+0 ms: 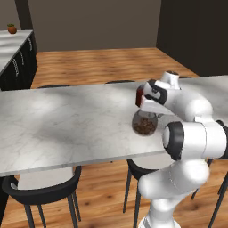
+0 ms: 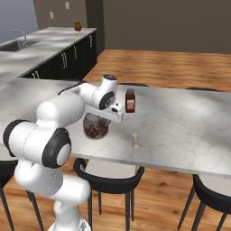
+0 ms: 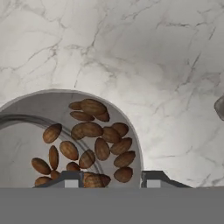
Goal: Pick the jar and candle from the dining table and place them in the open cabinet. Close the cabinet after placing the objects.
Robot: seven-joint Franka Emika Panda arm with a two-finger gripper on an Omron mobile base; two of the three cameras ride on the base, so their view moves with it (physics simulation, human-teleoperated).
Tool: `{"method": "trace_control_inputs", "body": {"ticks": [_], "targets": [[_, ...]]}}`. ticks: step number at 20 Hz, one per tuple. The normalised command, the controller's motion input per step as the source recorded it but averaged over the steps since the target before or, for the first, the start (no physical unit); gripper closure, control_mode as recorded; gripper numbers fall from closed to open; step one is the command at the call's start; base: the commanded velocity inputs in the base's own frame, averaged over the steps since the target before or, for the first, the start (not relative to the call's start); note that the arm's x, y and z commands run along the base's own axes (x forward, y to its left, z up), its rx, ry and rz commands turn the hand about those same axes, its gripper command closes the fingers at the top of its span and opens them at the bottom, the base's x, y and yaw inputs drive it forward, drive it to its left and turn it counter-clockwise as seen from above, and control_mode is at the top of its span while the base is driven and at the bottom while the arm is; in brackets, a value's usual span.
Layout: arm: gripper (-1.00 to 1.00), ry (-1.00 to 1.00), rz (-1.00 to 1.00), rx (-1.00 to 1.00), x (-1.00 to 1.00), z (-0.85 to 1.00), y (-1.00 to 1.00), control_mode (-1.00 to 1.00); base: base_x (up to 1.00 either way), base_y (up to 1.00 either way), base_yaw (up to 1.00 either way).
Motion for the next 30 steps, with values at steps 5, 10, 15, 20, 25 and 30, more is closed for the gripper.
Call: {"method": "trace_control_inputs", "body": {"ticks": [5, 10, 15, 20, 25, 30], "targets": [[1.00, 0.00, 0.00, 0.03, -0.98, 0.53, 0.00, -1.00, 0.00, 0.00, 0.00], [1.00, 0.00, 0.00, 0.00, -0.93, 0.60, -0.01, -1.00, 0.00, 0.00, 0.00], [1.00, 0.00, 0.00, 0.00, -0.66, 0.50, 0.01, -1.00, 0.00, 0.00, 0.00], [1.00, 0.00, 0.00, 0.00, -0.63, 0.46, 0.11, -1.00, 0.00, 0.00, 0.00], [1.00, 0.00, 0.00, 0.00, -0.76, 0.50, 0.04, -1.00, 0.00, 0.00, 0.00], [1.00, 0.00, 0.00, 0.00, -0.65, 0.53, 0.00, -1.00, 0.00, 0.00, 0.00]]}}
